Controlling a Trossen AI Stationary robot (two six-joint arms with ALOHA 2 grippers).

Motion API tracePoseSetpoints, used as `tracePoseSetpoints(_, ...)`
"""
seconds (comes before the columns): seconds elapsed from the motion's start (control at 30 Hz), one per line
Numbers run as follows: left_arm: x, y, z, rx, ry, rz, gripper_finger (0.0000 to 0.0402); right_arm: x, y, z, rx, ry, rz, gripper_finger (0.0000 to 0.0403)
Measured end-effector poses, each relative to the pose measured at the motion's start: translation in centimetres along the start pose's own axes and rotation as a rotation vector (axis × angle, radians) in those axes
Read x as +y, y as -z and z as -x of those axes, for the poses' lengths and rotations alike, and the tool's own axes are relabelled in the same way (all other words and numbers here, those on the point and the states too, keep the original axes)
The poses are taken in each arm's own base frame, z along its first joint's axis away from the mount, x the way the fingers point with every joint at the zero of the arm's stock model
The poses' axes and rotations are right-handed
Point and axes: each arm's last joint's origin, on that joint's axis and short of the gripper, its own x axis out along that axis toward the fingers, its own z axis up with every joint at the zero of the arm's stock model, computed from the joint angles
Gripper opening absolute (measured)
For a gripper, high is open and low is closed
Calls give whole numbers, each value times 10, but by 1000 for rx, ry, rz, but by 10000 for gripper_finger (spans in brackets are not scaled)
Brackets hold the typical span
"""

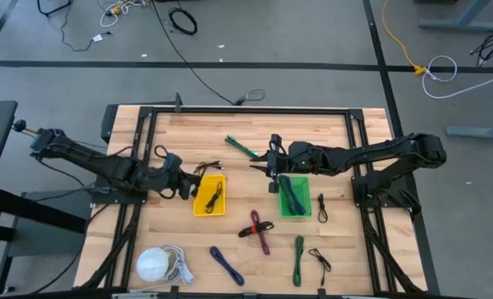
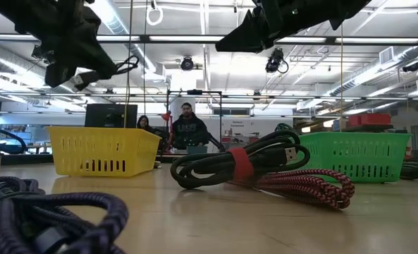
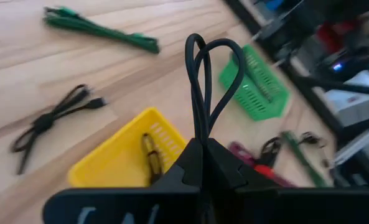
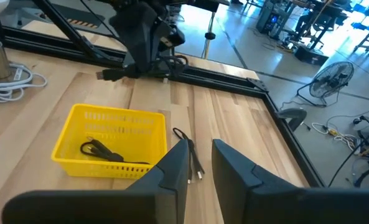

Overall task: Pick & Place USB Port
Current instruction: Put the black charger cable into the yellow bin

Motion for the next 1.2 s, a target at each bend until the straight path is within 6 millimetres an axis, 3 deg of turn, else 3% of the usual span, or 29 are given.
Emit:
tracePoseSetpoints(0.27, 6, 31, -17, -28, -15, 87, 5, 0, 0, 0, 2, -1, 1, 73)
tracePoseSetpoints(0.7, 0, 53, -45, -25, -62, 133, 5, 0, 1, 0, 6, -2, 5, 73)
tracePoseSetpoints(0.87, 0, 59, -53, -21, -73, 126, 5, 0, 1, 0, 15, -5, 6, 73)
tracePoseSetpoints(1.2, 1, 60, -54, -21, -83, 114, 45, 1, 2, 0, 16, -5, 3, 73)
